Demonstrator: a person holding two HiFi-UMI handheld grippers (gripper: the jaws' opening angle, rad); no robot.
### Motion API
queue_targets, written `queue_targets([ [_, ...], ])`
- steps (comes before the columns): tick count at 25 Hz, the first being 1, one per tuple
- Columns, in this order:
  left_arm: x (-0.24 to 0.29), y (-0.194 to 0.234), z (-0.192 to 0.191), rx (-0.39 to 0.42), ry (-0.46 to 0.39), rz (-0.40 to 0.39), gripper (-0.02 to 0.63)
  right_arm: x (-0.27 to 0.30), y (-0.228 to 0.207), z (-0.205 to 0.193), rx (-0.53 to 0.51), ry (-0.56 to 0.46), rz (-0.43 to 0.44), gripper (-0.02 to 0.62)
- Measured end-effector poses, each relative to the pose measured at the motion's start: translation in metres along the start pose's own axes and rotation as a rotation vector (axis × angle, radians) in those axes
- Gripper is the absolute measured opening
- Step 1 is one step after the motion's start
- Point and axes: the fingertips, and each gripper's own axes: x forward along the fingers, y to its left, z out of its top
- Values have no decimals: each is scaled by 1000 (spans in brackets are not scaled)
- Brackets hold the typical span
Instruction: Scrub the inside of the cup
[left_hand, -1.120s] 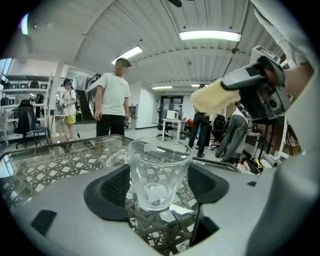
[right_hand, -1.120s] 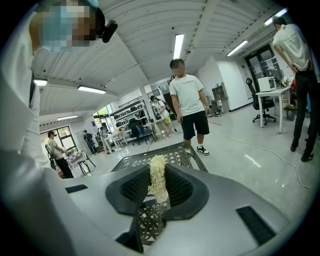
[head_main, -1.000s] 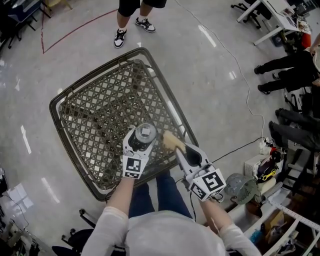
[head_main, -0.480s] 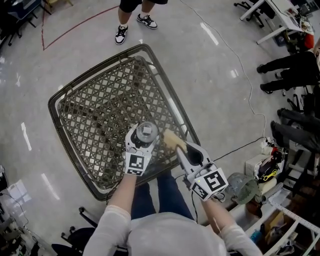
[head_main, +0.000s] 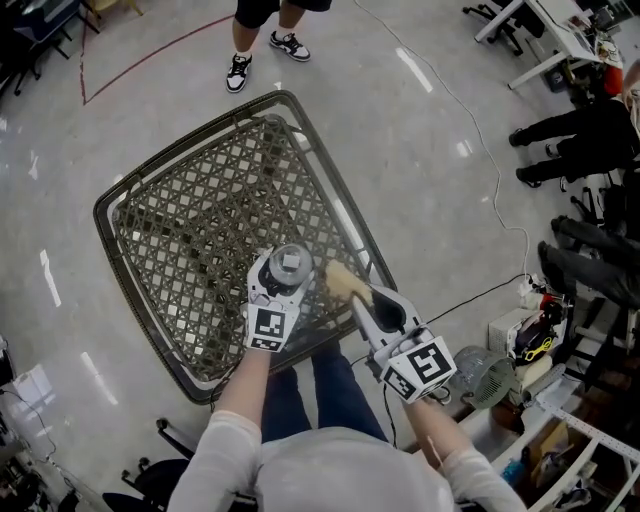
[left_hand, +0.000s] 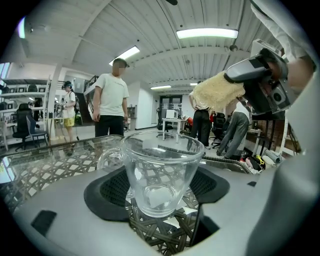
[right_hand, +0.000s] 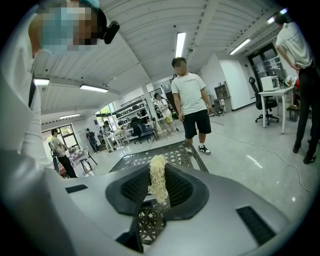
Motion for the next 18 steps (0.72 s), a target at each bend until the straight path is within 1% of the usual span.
queue_targets([
  [4,-3,-1,1,8,17,-17,356,-2,1,5,-8,-9,3,92],
  [7,-6,-2,7,16,13,-34,356,-2,4,9,-18,-16,10,92],
  [11,-13,0,22,61,9,-54,356,0,11,19,-31,-34,28,92],
  [14,-24,3,35,110,29,-58,356,-2,18,35,-40,-53,44,92],
  [18,-42,12,55,136,56,-44,356,-5,33,63,-73,-100,77,92],
])
